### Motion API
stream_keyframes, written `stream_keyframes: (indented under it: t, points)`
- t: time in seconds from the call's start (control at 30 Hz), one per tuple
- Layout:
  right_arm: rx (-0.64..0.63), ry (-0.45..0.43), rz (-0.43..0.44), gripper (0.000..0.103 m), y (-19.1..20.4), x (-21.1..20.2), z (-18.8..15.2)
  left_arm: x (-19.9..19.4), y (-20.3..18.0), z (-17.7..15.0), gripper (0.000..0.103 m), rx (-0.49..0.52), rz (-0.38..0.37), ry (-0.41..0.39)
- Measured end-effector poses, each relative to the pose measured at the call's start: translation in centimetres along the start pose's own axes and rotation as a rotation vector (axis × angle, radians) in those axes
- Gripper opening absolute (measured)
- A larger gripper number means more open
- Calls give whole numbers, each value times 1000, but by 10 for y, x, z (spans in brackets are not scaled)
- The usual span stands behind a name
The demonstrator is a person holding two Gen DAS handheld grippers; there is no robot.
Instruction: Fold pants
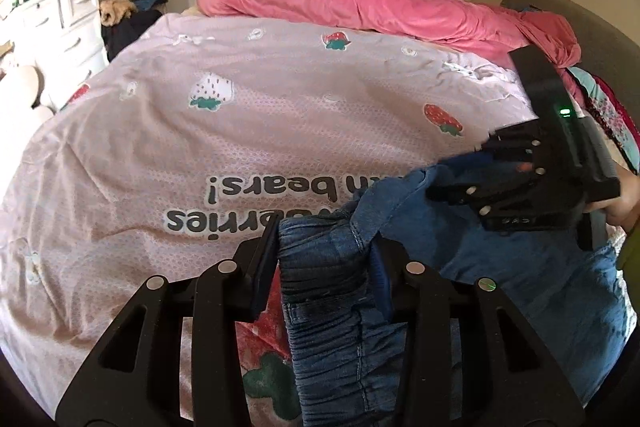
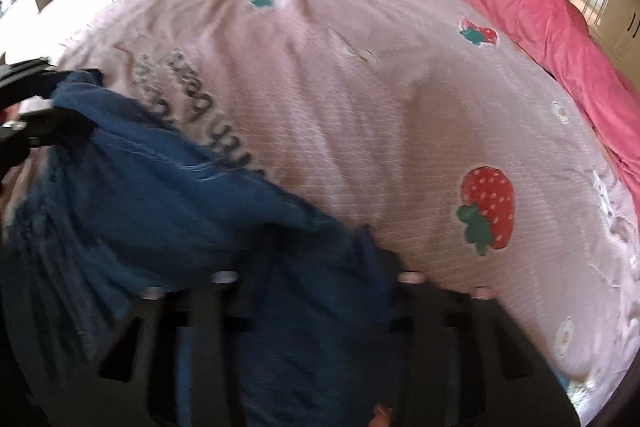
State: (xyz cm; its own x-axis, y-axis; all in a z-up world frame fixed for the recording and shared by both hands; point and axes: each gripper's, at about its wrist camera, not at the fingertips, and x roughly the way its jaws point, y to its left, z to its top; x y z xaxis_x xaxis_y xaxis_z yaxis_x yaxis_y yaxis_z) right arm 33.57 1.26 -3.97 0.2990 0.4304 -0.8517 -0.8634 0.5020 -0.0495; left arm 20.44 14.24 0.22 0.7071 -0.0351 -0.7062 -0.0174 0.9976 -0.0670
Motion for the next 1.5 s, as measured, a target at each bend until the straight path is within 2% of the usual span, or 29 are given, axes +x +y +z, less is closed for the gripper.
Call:
stream_keyframes:
  t: [0.03, 0.13, 0.4, 0.6, 0.67, 0.8, 0.93, 1.07, 1.3, 1.37, 1.5]
  points:
    - [9, -13, -14, 10, 2, -6, -3, -1, 1, -1, 32, 4, 5, -1]
    - [79, -27, -48, 4, 2, -21, -11, -2, 6, -2, 32, -21, -13, 2]
    - [212, -132, -73, 4, 15, -82, -34, -23, 2, -5, 32, -30, -28, -47]
    - [210, -208, -113, 4, 37, -124, -55, -44, -3, -8, 32, -44, -53, -85]
    - [230, -225, -101, 4, 44, -135, -67, -55, -7, -11, 32, -41, -54, -106]
    - [244, -256, -81, 4, 68, -154, -91, -78, -17, -26, 32, -20, -33, -148]
    - [233, -286, -56, 4, 100, -171, -116, -105, -18, -58, 32, -35, -29, -174]
    - [241, -304, -43, 4, 130, -180, -142, -123, -20, -90, 32, -51, -57, -150]
    - [265, -254, -14, 4, 175, -169, -192, -125, -26, -127, 33, -35, -60, -30]
    - [280, -247, -7, 4, 182, -163, -203, -122, -27, -138, 33, -35, -56, 4]
    - [287, -232, 11, 4, 198, -157, -212, -126, -26, -148, 33, -44, -48, 22]
